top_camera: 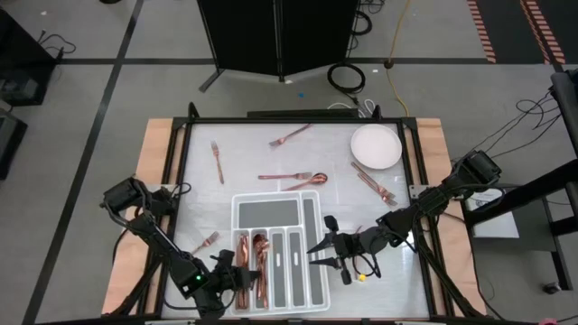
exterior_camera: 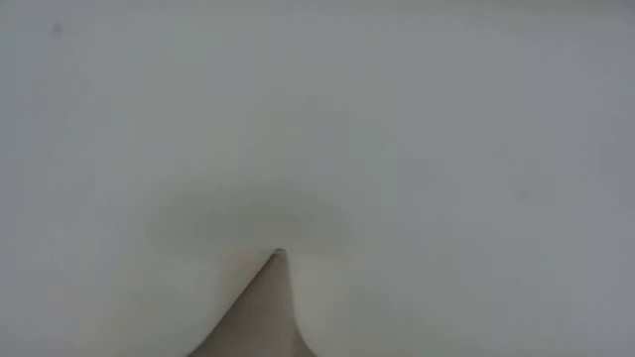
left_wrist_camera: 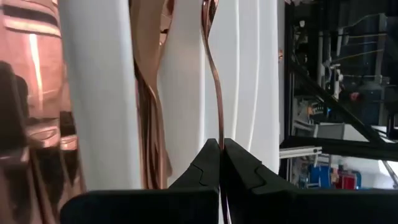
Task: Sort silverware
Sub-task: Put the top right spoon into the silverware tray, then put the top spoon into the silverware tray
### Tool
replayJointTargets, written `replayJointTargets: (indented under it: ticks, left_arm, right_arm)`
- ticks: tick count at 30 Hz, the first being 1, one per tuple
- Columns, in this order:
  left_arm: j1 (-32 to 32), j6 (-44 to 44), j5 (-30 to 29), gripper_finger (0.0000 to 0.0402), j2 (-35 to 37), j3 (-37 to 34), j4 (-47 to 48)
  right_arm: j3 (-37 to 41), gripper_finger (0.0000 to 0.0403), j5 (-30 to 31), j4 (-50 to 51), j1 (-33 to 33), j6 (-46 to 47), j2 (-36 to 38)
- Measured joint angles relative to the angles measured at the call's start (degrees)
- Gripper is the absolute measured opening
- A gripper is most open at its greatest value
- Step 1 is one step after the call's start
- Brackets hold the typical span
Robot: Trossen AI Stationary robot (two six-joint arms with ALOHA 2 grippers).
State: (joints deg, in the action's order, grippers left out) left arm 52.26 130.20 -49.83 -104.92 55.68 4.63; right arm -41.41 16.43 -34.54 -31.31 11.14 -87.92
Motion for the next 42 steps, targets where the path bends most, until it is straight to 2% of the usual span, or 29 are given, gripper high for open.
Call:
replayJointTargets:
  ticks: [22, 29, 32, 36, 42]
  left_arm:
    - [-0.6, -0.6, 4.0, 0.0111, 0.0, 0.0, 1.1]
    - [-1.8, -5.1, 6.5, 0.0149, 0.0, 0.0, 0.6]
    - [-4.0, -10.2, 11.1, 0.0168, 0.1, 0.0, -0.3]
    - [-7.3, -19.6, 21.2, 0.0183, 0.5, 0.2, -0.6]
    - [-9.6, -26.4, 27.6, 0.0184, 2.7, 0.1, 1.0]
  right_arm:
    - [0.0, 0.0121, 0.0, 1.9, -0.2, 0.0, 0.0]
    - [0.0, 0.0121, 0.0, 2.8, -0.3, 0.1, 0.0]
    - [0.0, 0.0121, 0.0, 2.7, -0.3, 0.1, 0.0]
    - [0.0, 0.0121, 0.0, 2.8, -0.3, 0.1, 0.0]
    - [0.0, 0.0121, 0.0, 3.2, -0.3, 0.2, 0.0]
